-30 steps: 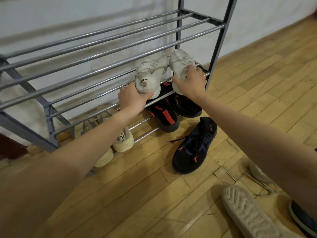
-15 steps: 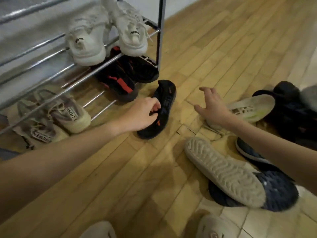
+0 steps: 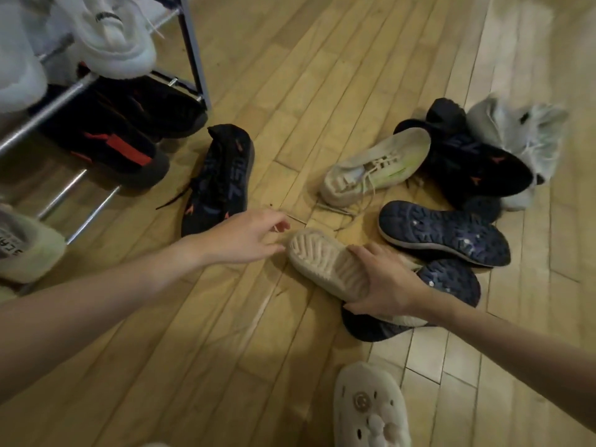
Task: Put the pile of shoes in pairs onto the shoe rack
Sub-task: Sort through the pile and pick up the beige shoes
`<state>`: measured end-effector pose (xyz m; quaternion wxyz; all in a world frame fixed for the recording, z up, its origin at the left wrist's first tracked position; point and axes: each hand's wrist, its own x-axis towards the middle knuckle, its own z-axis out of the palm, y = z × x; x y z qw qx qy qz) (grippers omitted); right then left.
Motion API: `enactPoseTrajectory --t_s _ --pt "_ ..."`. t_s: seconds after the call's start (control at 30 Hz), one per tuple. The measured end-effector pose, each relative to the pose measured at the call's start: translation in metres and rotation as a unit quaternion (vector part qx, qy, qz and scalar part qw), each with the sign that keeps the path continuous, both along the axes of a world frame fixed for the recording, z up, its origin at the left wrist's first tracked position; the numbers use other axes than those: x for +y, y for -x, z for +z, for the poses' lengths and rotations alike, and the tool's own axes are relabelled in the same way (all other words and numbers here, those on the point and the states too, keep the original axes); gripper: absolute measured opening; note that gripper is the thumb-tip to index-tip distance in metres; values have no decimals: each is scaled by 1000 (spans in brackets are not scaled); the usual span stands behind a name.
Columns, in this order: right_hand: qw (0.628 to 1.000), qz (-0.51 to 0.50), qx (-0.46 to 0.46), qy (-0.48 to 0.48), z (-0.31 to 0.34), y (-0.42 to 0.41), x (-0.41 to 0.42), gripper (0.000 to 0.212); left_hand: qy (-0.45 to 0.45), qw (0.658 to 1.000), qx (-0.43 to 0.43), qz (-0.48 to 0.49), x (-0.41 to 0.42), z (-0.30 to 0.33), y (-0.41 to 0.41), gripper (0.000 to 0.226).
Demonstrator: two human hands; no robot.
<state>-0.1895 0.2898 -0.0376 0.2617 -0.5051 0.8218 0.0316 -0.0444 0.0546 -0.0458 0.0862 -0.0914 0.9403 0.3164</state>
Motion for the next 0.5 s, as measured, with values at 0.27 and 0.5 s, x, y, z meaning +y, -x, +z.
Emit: enactPoseTrajectory --t_s 0.27,0.5 --pt "909 -144 -384 -69 59 32 -45 75 -46 998 36 -34 1 14 -15 73" --pt "716 -369 -590 57 65 57 -62 47 -278 953 0 124 -17 28 -33 53"
